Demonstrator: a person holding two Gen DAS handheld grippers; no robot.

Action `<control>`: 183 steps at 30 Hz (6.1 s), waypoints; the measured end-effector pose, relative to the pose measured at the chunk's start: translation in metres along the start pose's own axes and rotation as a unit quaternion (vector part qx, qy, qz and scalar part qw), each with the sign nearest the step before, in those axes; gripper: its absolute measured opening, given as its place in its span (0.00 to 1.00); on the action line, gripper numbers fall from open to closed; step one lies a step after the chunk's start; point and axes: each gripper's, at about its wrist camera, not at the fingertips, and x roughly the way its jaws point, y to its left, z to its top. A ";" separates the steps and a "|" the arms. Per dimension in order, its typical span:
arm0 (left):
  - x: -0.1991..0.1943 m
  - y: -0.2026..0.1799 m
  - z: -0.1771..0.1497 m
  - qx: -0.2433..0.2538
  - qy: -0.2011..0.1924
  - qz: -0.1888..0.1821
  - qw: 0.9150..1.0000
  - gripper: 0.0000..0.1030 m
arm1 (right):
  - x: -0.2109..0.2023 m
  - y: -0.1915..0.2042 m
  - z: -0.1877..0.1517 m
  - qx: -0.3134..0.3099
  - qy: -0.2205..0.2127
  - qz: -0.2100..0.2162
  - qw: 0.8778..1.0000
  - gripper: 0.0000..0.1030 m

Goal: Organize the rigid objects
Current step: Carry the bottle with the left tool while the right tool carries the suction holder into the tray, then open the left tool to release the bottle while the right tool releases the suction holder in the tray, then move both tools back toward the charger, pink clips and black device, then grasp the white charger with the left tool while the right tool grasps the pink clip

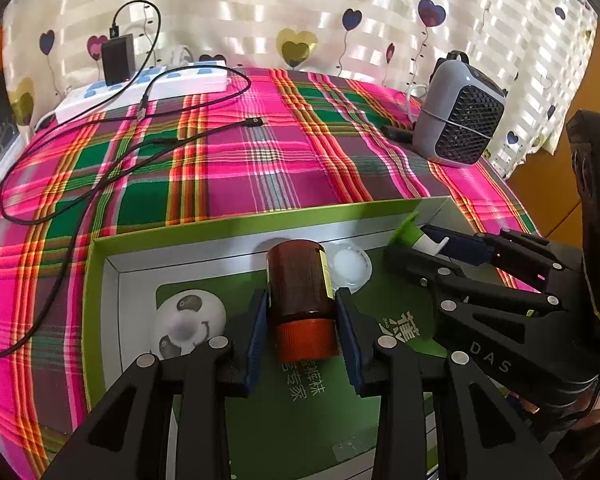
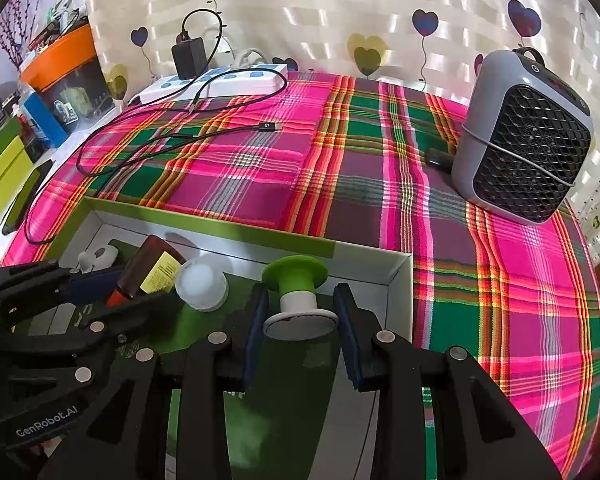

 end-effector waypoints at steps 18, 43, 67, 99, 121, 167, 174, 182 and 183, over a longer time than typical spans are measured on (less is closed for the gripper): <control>-0.015 -0.001 -0.003 -0.007 -0.016 -0.002 1.000 0.37 | -0.015 0.002 -0.004 0.002 -0.025 0.005 1.000 0.36; -0.066 -0.014 -0.034 -0.002 -0.047 0.015 0.999 0.37 | -0.062 0.006 -0.031 0.028 -0.050 0.000 0.998 0.36; -0.121 -0.031 -0.090 0.014 -0.091 0.051 0.994 0.37 | -0.114 0.015 -0.083 0.042 -0.091 -0.003 0.995 0.36; -0.126 0.017 -0.166 -0.060 -0.067 0.022 0.996 0.37 | -0.126 0.023 -0.165 0.042 -0.064 0.017 0.997 0.36; -0.108 -0.005 -0.156 -0.026 -0.040 -0.007 0.999 0.37 | -0.113 0.029 -0.142 -0.026 -0.069 0.054 0.996 0.36; -0.089 -0.006 -0.135 -0.013 -0.019 0.040 0.999 0.37 | -0.101 0.033 -0.155 -0.083 -0.007 0.063 0.995 0.37; -0.087 -0.006 -0.135 -0.011 -0.020 0.045 0.999 0.37 | -0.099 0.033 -0.155 -0.075 -0.015 0.052 0.996 0.37; -0.088 -0.005 -0.135 -0.012 -0.022 0.046 0.999 0.36 | -0.100 0.034 -0.155 -0.070 -0.018 0.046 0.996 0.37; -0.088 -0.006 -0.135 -0.014 -0.021 0.045 0.999 0.35 | -0.100 0.034 -0.155 -0.071 -0.019 0.044 0.996 0.36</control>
